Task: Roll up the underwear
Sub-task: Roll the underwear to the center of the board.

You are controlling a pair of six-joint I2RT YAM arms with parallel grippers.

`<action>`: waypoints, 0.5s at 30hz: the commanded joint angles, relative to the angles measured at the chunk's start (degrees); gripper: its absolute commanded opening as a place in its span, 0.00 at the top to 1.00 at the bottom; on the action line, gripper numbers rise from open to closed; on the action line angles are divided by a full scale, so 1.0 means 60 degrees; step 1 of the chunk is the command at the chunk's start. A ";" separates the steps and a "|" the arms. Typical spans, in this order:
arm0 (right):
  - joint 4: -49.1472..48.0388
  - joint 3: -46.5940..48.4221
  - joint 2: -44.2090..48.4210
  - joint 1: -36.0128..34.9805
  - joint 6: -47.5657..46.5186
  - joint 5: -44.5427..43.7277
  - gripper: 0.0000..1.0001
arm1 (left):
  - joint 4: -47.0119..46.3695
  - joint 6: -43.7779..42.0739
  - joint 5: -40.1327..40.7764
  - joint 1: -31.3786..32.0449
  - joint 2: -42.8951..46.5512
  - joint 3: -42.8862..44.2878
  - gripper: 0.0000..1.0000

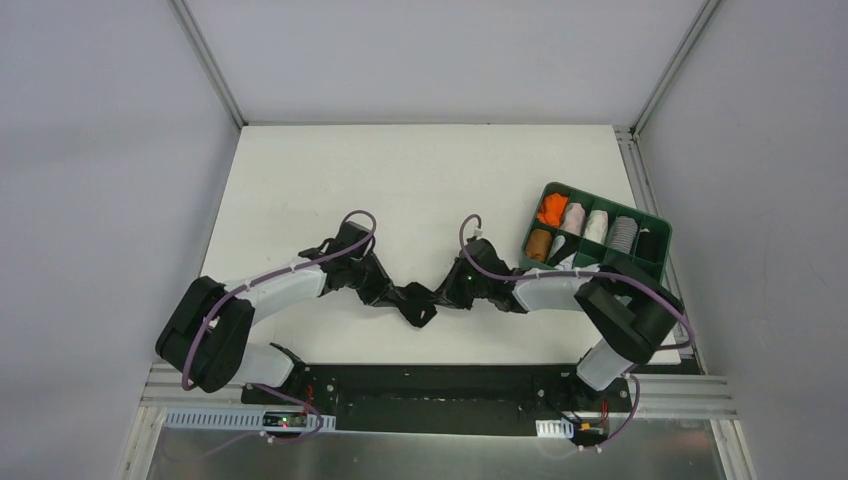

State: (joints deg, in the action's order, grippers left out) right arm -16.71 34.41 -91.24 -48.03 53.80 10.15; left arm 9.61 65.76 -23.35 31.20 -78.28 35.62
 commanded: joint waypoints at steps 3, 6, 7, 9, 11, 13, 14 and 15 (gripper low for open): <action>0.0527 0.1111 -0.1586 0.0431 -0.1047 0.0075 1.00 | 0.1002 -0.0827 -0.0005 0.0092 0.0434 0.0249 1.00; 0.0884 0.1477 -0.1753 0.0585 -0.1492 0.0128 1.00 | 0.1388 -0.1118 -0.0013 0.0099 0.0417 0.0508 1.00; 0.1015 0.1573 -0.1776 0.0640 -0.1646 0.0147 1.00 | 0.1515 -0.1165 -0.0027 0.0098 0.0315 0.0647 1.00; 0.1320 0.1778 -0.1776 0.0726 -0.1937 0.0261 1.00 | 0.1657 -0.1195 -0.0031 0.0092 0.0003 0.0887 1.00; 0.1742 0.2017 -0.1708 0.0739 -0.2302 0.0306 1.00 | 0.1789 -0.1178 0.0060 0.0091 -0.0355 0.1131 1.00; 0.2154 0.2171 -0.1489 0.0738 -0.2650 0.0284 1.00 | 0.1925 -0.1152 0.0126 0.0090 -0.0722 0.1382 1.00; 0.2322 0.2181 -0.1287 0.0732 -0.2807 0.0239 0.99 | 0.1993 -0.1151 0.0116 0.0094 -0.0911 0.1512 1.00; 0.2472 0.2129 -0.1053 0.0733 -0.2989 0.0159 0.89 | 0.2053 -0.1190 0.0095 0.0092 -0.1096 0.1625 1.00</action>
State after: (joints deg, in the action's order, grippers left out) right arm -11.11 46.41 -100.05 -44.31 43.09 15.46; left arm 17.10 60.36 -22.24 31.16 -81.34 42.24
